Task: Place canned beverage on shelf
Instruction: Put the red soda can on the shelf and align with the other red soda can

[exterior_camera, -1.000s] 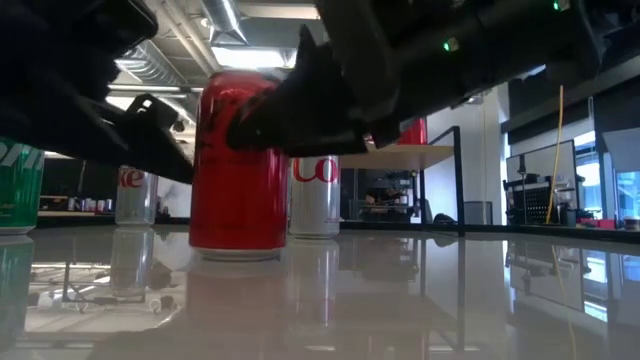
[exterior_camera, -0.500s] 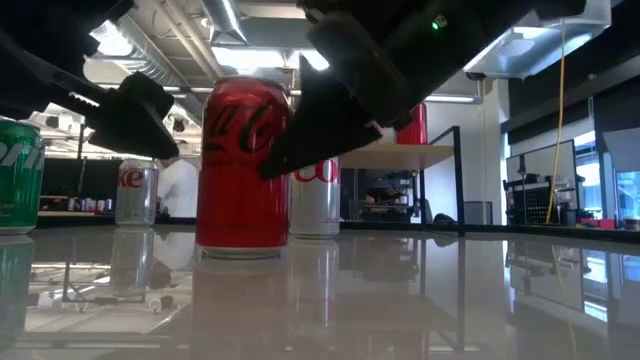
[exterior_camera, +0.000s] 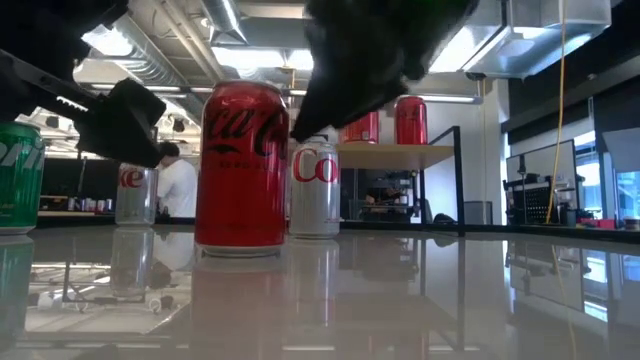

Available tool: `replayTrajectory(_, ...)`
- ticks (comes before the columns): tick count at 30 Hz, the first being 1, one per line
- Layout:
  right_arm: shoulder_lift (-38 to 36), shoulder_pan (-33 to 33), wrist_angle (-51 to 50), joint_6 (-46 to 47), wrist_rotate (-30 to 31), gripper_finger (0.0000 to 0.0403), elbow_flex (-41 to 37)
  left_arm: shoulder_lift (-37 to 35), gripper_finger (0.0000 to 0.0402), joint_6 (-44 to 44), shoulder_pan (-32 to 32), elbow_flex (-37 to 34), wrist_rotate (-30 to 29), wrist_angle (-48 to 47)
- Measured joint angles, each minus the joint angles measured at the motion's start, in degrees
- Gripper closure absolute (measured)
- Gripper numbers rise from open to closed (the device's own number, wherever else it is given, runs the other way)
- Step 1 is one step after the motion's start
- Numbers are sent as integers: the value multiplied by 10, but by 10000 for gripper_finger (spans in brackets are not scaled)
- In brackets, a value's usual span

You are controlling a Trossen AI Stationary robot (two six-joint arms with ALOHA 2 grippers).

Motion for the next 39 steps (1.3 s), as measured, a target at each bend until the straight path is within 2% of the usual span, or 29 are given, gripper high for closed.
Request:
replayTrajectory(5, 0, 25, -34, -21, 1, 20, 54, -30, 64, -24, 0, 0, 13, -49)
replayTrajectory(11, -1, 23, -15, -71, -18, 20, 107, -62, 64, -61, -6, 0, 11, -103)
replayTrajectory(23, 22, -66, 87, -94, -190, 20, 100, -63, 64, -67, -10, 0, -4, -122)
replayTrajectory(39, 65, -69, 83, -92, -204, 20, 100, -63, 64, -67, -10, 1, -9, -126)
